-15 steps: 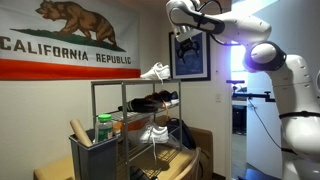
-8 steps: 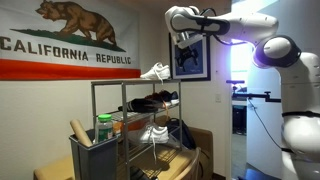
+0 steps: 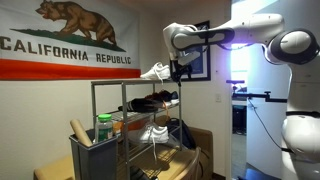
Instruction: Put the right side of the white shoe on the top shelf of the shoe rack
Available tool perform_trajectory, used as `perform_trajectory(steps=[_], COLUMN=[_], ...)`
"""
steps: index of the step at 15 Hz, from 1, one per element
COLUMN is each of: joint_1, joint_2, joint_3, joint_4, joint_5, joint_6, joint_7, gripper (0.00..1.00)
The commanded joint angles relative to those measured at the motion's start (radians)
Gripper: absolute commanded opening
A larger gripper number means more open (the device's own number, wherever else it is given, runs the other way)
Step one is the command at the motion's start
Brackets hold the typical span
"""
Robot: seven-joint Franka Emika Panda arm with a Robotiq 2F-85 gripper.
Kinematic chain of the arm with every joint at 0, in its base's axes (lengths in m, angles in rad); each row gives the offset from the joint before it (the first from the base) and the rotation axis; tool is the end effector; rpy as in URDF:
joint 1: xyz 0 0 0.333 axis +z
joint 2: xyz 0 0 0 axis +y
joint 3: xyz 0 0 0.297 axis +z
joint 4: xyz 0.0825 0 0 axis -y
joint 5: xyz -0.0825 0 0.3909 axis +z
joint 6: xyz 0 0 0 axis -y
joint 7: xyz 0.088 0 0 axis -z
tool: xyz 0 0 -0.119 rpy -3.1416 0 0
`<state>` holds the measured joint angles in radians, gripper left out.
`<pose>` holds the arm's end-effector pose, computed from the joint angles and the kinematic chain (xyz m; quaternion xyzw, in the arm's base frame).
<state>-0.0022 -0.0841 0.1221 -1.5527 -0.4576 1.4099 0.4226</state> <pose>0.5202 0.0072 0.6476 0.9567 -0.1763 0.0339 0.2291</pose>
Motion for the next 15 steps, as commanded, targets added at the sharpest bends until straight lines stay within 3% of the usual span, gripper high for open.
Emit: perform_trajectory(steps=[1, 7, 10, 11, 15], joint_1=[0.008, 0.0, -0.001, -0.01, -0.012], joint_2=[-0.109, -0.204, -0.252, -0.175, -0.179], joint_3=[-0.048, -0.121, -0.142, -0.125, -0.126], joint_4=[-0.246, -0.6, -0.752, -0.641, -0.658], joint_5=[0.079, 0.263, 0.313, 0.288, 0.289], joint_6=[0.205, 0.502, 0.576, 0.529, 0.537], joint_7=[-0.063, -0.237, -0.339, -0.286, -0.292], gripper=[1.0, 1.0, 1.0, 1.0, 1.0])
